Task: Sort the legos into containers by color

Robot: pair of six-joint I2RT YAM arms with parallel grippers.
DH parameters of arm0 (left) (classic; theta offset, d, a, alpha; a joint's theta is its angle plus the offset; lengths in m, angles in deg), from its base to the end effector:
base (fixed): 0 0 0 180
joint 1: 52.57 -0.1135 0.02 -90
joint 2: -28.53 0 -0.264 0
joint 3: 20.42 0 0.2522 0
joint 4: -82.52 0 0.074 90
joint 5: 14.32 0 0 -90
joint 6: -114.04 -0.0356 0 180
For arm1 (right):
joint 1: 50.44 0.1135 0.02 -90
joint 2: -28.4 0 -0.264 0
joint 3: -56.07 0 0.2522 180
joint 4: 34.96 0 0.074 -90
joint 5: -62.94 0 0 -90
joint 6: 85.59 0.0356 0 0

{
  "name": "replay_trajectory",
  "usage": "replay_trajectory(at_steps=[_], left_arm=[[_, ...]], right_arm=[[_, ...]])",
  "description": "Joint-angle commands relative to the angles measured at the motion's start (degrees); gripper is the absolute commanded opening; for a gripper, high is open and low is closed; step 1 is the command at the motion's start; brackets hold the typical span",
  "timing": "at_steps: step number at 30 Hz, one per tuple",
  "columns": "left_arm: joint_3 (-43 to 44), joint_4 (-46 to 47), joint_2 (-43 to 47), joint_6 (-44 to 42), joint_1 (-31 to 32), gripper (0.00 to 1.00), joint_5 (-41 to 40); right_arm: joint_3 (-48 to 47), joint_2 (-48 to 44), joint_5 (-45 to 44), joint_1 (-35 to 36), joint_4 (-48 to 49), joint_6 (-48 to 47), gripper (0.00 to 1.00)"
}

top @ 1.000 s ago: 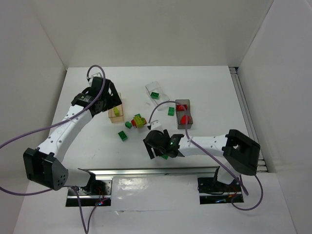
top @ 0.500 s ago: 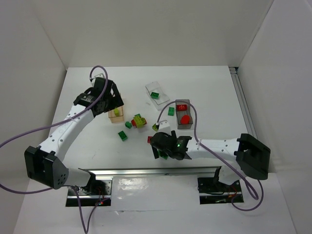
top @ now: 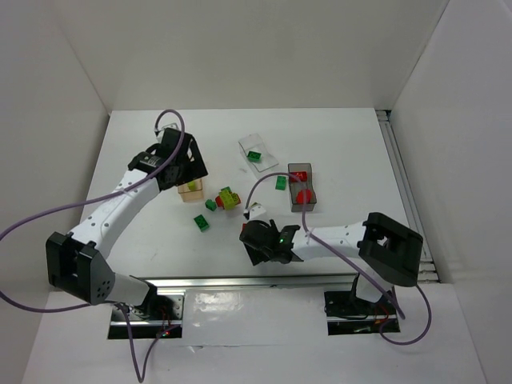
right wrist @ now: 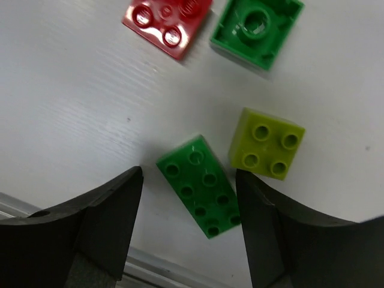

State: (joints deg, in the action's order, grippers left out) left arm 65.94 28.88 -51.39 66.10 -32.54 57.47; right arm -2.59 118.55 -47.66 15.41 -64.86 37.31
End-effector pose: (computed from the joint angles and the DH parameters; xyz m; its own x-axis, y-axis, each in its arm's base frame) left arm 0.2835 -0.0915 0.3226 -0.5961 -0.4600 -0.6581 -0.3683 0.8850 -0.2849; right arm 0.1289 0.2569 0.1515 -0.7281 -0.3811 -0.5698 -0.4642 0.8857 0.0008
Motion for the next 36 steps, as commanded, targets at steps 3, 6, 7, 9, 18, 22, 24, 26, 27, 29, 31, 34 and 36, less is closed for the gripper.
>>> replay_trajectory(at_steps=[3, 6, 7, 9, 18, 22, 24, 26, 27, 29, 31, 34, 36], left_arm=[[0.7, 0.1, -0.2, -0.8, 0.3, 0.95, -0.7], [0.7, 0.1, -0.2, -0.8, 0.3, 0.95, -1.2], [0.2, 0.7, -0.2, -0.8, 0.3, 0.95, -1.2], [0.2, 0.7, -0.2, -0.8, 0.3, 0.95, -1.2], [-5.9, 0.7, -0.3, 0.4, 0.3, 0.95, 1.2], [-9.0, 0.7, 3.0, 2.8, 0.8, 0.95, 3.3], [-11.3, 0.7, 4.8, 3.9, 1.3, 0.95, 4.2], [-12.9, 1.2, 5.4, 5.6, 1.9, 0.95, 4.7], [-14.6, 1.2, 6.2, 5.7, 2.4, 0.95, 4.7], [-16.3, 1.2, 6.2, 7.1, 2.4, 0.95, 5.3], [-17.1, 1.9, 5.7, 7.6, 2.4, 0.94, 5.8], [-18.5, 3.7, 5.0, 8.4, 3.0, 0.91, 5.8], [-19.1, 4.5, 3.6, 8.4, 3.0, 0.86, 5.8]], right_arm=[[-1.7, 2.8, 1.7, 0.0, 1.4, -4.2, 0.55], [-2.2, 1.8, 2.9, 0.0, 0.2, -4.2, 0.36], [-2.2, 0.8, 3.5, 0.0, -0.4, -4.2, 0.33], [-2.8, -0.8, 3.5, 0.5, -1.8, -4.2, 0.26], [-10.3, -7.4, -6.3, 0.5, -10.1, -3.6, 0.18], [-17.3, -6.7, -9.4, -5.9, -10.1, -9.0, 0.19], [-21.9, -4.0, -7.8, -11.6, -7.5, -11.1, 0.20], [-25.5, -1.3, -7.2, -15.2, -4.7, -14.0, 0.20], [-27.5, 0.4, -6.5, -16.8, -4.2, -14.8, 0.20], [-34.3, 6.2, -5.7, -21.4, -3.6, -16.8, 0.20], [-40.9, 12.1, -3.1, -25.0, -2.6, -18.7, 0.20], [-49.2, 20.0, -1.3, -28.3, -2.1, -19.5, 0.20], [-52.9, 23.7, -0.7, -29.6, -2.1, -19.5, 0.20]])
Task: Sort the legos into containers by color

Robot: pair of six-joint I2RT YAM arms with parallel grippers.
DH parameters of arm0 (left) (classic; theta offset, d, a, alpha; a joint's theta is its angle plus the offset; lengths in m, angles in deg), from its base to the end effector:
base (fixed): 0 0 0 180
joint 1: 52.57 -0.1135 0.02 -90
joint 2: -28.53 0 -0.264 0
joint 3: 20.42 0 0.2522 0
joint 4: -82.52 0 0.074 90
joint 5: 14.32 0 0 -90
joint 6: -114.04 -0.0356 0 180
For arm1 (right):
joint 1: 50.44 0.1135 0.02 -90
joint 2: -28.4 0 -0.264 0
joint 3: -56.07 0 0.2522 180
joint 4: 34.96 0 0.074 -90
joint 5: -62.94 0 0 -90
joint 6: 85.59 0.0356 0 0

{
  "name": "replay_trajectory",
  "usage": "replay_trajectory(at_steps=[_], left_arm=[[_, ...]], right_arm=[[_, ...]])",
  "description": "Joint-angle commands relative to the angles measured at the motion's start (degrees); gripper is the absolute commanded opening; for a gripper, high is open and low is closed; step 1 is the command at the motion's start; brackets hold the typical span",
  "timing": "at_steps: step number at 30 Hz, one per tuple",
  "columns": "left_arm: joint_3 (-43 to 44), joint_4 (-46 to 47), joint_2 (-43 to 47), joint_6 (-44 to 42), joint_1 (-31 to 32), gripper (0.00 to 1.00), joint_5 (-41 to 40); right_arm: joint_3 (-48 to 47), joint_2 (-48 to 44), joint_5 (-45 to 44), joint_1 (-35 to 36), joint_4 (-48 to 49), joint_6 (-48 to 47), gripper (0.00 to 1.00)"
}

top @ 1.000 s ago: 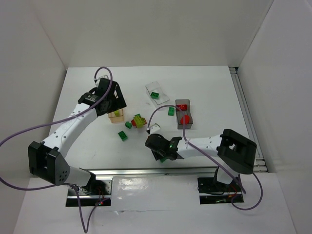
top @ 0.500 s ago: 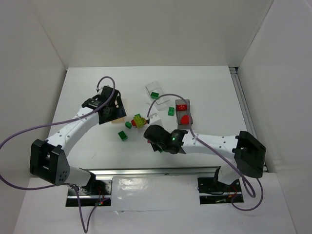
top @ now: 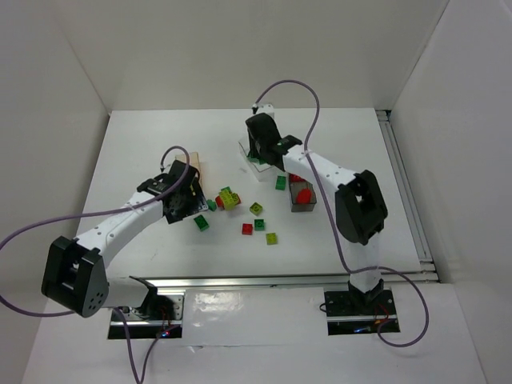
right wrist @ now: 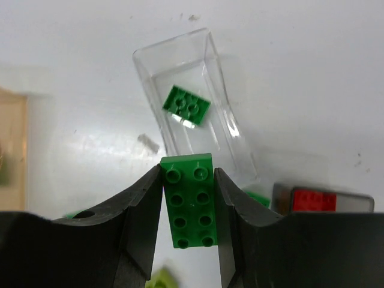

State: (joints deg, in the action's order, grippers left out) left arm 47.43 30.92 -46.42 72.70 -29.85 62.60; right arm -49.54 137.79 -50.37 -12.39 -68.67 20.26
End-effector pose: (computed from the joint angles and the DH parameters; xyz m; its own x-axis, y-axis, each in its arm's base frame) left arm 0.2413 -0.0923 0.2444 -0.7216 -0.4907 -0.4883 -0.4149 0.8712 -0.2623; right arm 0.3583 0.2625 0.2810 -0.5481 -0.1105 -0.8291 -0.1758 0.9843 -0.0150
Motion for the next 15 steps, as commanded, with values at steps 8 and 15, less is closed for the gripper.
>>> replay_trajectory(at_steps=[8, 15], left_arm=[[-2.4, 5.8, -6.0, 2.3, 0.8, 0.84, 1.3], [-5.1, 11.4, -11.7, 2.8, 0.8, 0.74, 2.7]], right_arm=[[-16.9, 16.6, 5.5, -6.3, 2.5, -2.5, 0.31], [-12.2, 11.2, 4.6, -6.8, 3.9, -2.5, 0.65]])
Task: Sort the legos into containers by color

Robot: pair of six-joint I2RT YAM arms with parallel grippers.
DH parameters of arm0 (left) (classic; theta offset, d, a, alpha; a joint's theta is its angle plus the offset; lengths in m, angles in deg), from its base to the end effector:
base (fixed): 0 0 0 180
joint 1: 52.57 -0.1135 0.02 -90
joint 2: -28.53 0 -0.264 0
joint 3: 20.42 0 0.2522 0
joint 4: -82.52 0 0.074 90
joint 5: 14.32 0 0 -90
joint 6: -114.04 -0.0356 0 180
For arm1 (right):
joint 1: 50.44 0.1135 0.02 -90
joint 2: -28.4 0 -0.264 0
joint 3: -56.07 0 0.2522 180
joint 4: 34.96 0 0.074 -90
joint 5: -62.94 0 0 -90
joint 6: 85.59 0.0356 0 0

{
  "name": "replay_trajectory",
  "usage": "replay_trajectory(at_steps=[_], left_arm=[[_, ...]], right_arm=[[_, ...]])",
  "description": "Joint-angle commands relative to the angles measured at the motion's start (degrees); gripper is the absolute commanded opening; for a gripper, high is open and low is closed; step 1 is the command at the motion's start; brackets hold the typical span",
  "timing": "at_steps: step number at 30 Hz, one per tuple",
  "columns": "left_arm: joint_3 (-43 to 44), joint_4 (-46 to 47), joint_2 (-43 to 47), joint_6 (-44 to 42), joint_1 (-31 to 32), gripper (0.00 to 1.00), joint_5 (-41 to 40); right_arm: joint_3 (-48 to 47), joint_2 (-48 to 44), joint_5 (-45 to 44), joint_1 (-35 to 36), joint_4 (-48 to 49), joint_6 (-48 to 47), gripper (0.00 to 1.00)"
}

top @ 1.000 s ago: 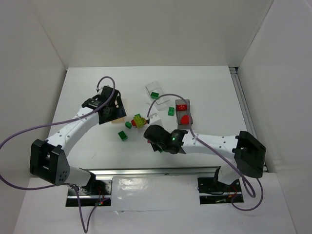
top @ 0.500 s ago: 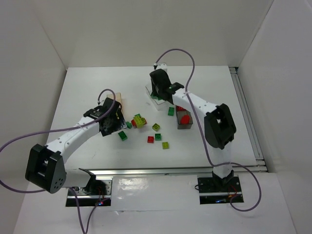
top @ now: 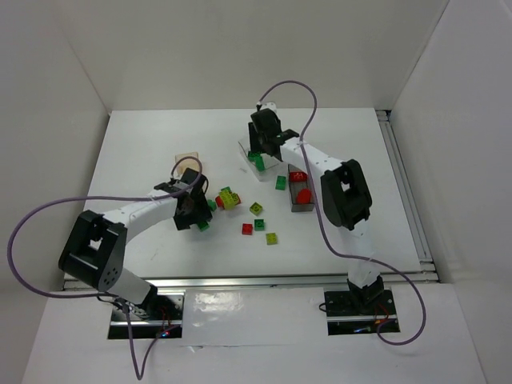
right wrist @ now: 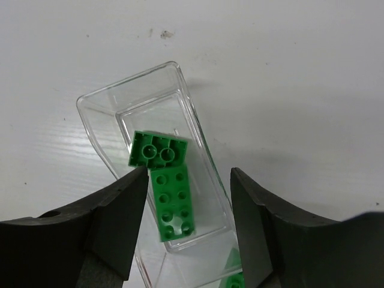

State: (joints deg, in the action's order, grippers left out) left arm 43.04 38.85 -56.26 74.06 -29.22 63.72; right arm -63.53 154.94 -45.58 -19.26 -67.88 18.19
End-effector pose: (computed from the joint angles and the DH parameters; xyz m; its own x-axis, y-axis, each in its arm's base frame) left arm 0.2572 -0.1030 0.1860 -0.7701 -0.4840 -0.4155 -0.4401 0.8746 -0.2032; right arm 0.4424 0.2545 0.2261 -0.5998 -0.0990 -0.7940 -0.1436 0.9895 -0.0149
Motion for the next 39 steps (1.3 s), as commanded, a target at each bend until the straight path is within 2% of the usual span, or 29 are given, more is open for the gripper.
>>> replay_trajectory(at_steps=[1, 3, 6, 9, 10, 11, 14, 17, 18, 22, 29, 34, 37, 39], left_arm=[[-1.3, 3.5, -2.5, 2.1, 0.2, 0.74, 2.1], [-1.3, 5.0, -3.7, 2.6, 0.2, 0.74, 2.1], [-1.3, 5.6, -5.7, 2.6, 0.2, 0.67, 2.1], [0.0, 2.4, -4.3, 3.2, 0.2, 0.41, 0.6], [0.8, 1.1, -3.4, 3.2, 0.2, 0.30, -1.7], [1.5, -0.6, -2.1, 3.2, 0.2, 0.27, -3.4], [6.5, -6.0, 3.3, 1.8, 0.7, 0.27, -8.8], [11.2, -4.9, 5.3, -3.9, 0.7, 0.27, -7.1], [15.5, -4.9, 4.6, -5.0, 0.7, 0.27, -6.4], [28.6, -4.9, -4.3, -8.9, 1.3, 0.27, -2.7], [51.4, -4.3, -24.9, -11.2, 1.8, 0.27, 1.8], [65.4, -4.3, -37.6, -11.7, 2.3, 0.38, 4.6], [70.2, -4.3, -42.0, -11.7, 2.3, 0.43, 6.6], [74.7, -4.3, -46.3, -11.7, 2.3, 0.57, 8.4]], right_arm=[[3.2, -7.3, -0.2, 0.0, 4.3, -0.4, 0.65], [7.6, -11.2, -0.9, -0.6, 5.6, -0.4, 0.65], [11.4, -14.0, -0.9, -1.2, 6.2, -0.4, 0.66], [14.2, -17.2, -1.5, -1.7, 5.6, -0.4, 0.66], [15.0, -19.2, -1.5, -1.7, 5.6, -0.4, 0.66], [16.0, -20.4, -2.0, -1.7, 5.6, -0.4, 0.66], [20.1, -25.1, -2.0, -2.3, 5.1, 0.8, 0.66], [26.6, -30.5, -0.9, -2.8, 6.0, 2.0, 0.66], [30.0, -31.8, -0.3, -2.8, 6.0, 2.7, 0.66], [37.1, -38.9, 1.8, -2.8, 4.0, 5.1, 0.66], [48.8, -49.6, 3.8, -0.7, -1.1, 10.8, 0.66], [53.5, -54.9, 7.9, 3.5, -3.3, 14.9, 0.66], [54.7, -54.9, 7.9, 7.4, -4.8, 16.6, 0.66], [55.2, -54.3, 7.9, 9.9, -4.8, 18.2, 0.66]])
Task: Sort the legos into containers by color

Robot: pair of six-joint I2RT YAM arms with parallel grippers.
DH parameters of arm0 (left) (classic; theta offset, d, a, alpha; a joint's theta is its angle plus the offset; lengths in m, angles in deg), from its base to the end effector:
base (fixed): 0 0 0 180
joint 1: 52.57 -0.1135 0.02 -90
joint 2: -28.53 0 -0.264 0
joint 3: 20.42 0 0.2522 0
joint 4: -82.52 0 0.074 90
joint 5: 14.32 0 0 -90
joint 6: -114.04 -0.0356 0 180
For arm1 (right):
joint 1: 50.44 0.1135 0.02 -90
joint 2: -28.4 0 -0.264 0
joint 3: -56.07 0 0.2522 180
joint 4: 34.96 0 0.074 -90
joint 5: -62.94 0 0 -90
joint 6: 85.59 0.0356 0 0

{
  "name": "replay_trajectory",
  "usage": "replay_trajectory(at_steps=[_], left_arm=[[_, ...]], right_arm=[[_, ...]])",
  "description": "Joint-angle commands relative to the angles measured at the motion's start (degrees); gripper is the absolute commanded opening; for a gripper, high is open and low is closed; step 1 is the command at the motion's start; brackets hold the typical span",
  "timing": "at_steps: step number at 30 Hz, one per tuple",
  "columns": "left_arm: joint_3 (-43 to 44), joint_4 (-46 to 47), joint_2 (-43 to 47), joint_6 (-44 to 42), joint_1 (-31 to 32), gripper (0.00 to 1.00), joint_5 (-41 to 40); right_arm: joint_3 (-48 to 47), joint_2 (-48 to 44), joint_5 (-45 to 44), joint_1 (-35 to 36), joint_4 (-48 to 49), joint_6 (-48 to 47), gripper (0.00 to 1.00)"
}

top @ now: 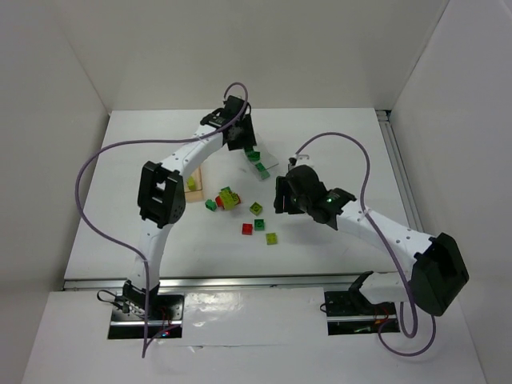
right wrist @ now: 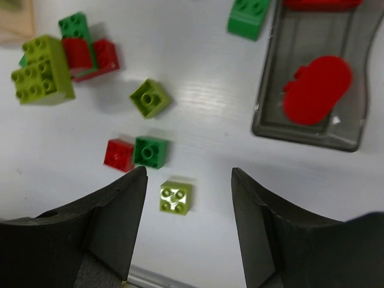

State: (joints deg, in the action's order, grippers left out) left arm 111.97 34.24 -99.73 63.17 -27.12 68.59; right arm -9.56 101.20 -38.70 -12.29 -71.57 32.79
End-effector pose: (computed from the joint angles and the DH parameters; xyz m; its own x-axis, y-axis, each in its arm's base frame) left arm 0.4655 -0.2167 0.2628 -0.7065 -0.3573 -0.6108 -0.1282 0.9135 -0.3861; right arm 0.2174 0.1616 0.2589 -0.7118 0.0328 -0.7016 -0.1729 0.9600 0.2204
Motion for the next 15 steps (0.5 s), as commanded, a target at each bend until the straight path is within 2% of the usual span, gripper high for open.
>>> replay_trajectory(at_steps=[1, 3, 6, 11, 13, 15], left_arm=[[7.3, 0.3, -4.2, -0.8, 0.2, 0.61, 4.2], [10.0, 0.3, -5.8, -0.8, 0.2, 0.74, 5.9], [10.7, 0.3, -6.6, -2.0, 0.7, 0.87, 5.9], [4.2, 0.3, 1.1, -2.5, 0.7, 0.86, 4.6], [1.0, 0.9, 4.7, -2.5, 0.7, 0.86, 2.8], [-3.3, 0.9, 9.9, -3.2, 0.7, 0.85, 1.2]], right_arm=[[1.3, -0.5, 1.0, 3.7, -1.1, 4.1, 0.66], [1.8, 1.1, 0.5, 5.3, -1.1, 5.4, 0.66], [2.3, 3.0, 0.5, 6.5, 0.2, 5.9, 0.66], [1.8, 7.5, 1.3, 7.7, 0.2, 4.3, 0.66], [1.8, 10.3, 2.7, 8.3, 0.8, 3.6, 0.73], [1.3, 13.2, 4.4, 8.9, 1.4, 3.1, 0.74]])
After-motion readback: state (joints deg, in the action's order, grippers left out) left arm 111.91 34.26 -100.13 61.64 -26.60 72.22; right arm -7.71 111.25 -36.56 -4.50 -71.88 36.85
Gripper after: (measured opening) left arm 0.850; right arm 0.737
